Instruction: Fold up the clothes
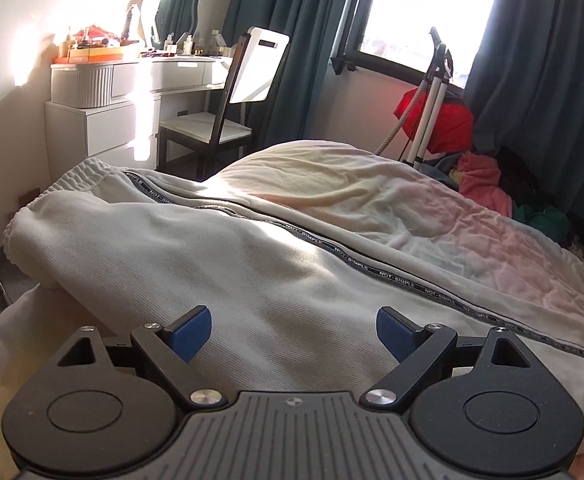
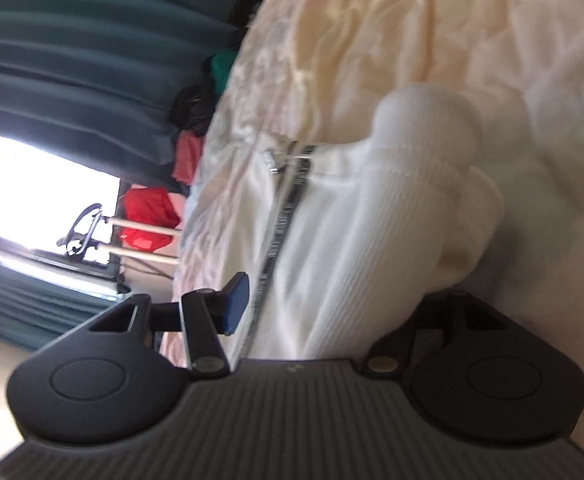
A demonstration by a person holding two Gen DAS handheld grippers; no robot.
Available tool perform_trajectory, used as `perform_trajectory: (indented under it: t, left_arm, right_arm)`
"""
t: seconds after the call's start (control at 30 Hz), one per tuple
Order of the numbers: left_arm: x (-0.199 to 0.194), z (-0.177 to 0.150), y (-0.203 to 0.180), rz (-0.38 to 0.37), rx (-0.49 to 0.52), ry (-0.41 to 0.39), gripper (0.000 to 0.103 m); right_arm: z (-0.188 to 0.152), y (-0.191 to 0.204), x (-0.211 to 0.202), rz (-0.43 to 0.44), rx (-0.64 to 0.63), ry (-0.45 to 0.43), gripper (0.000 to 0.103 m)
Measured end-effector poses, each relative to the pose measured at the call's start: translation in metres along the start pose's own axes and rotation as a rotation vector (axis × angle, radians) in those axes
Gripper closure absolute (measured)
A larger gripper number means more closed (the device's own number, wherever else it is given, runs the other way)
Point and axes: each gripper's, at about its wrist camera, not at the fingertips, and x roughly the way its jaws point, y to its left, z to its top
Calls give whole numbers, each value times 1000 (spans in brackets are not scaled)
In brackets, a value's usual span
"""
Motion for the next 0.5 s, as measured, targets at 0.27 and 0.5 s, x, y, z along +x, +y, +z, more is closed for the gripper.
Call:
perform_trajectory:
  t: [0.27, 0.5]
  left_arm:
    - [3, -5, -12, -3, 62, 7, 12]
    - [12, -13, -35, -11, 172, -21, 12]
  right_arm:
    - [-1, 9, 5, 39, -47, 13, 45]
    - [-10, 7, 19, -104, -130, 89, 81]
